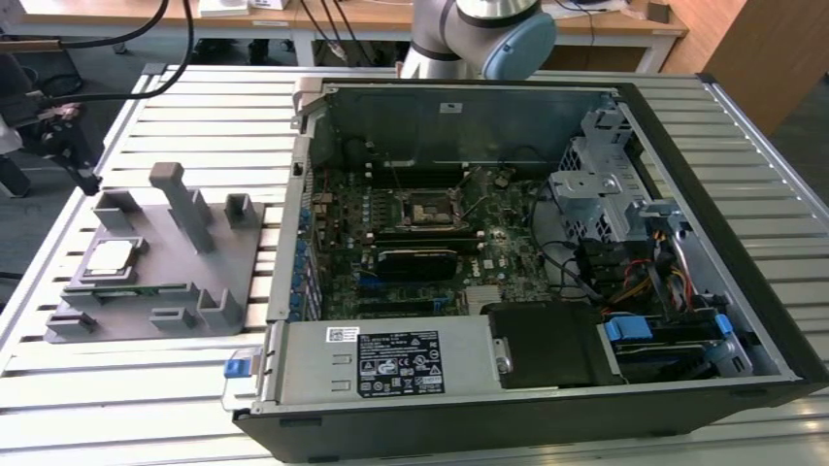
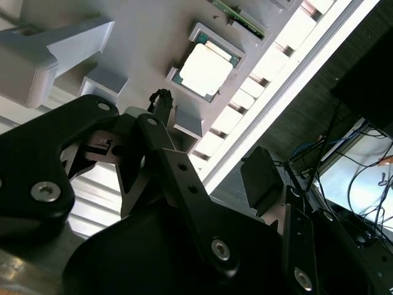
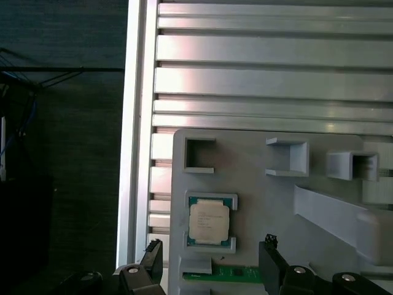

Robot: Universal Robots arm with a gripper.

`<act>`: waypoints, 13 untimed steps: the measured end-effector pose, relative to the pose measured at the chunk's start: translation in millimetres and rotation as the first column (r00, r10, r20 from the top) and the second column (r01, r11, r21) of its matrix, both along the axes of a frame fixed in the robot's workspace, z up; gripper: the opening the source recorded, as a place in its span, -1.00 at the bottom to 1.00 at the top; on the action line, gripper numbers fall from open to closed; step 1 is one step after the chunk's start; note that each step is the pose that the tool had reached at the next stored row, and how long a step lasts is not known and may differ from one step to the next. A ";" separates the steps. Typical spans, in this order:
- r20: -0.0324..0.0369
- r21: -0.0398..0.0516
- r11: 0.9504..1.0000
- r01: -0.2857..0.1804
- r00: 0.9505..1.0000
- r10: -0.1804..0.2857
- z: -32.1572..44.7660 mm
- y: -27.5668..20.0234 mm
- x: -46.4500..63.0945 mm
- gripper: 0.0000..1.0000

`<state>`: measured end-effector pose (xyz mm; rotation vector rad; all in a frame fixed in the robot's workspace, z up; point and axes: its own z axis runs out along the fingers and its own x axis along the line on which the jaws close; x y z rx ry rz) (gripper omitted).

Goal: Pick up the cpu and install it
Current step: 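Pick up the cpu and move it towards the insertion slot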

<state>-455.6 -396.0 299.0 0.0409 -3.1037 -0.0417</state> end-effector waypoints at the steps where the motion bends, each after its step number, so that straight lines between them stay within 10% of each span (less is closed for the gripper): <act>1: 0.000 0.000 1.000 0.000 1.000 0.000 -0.4 0.0 0.0 0.44; 13: 0.000 -0.001 1.000 0.000 1.000 0.000 -4.5 -2.1 0.1 0.44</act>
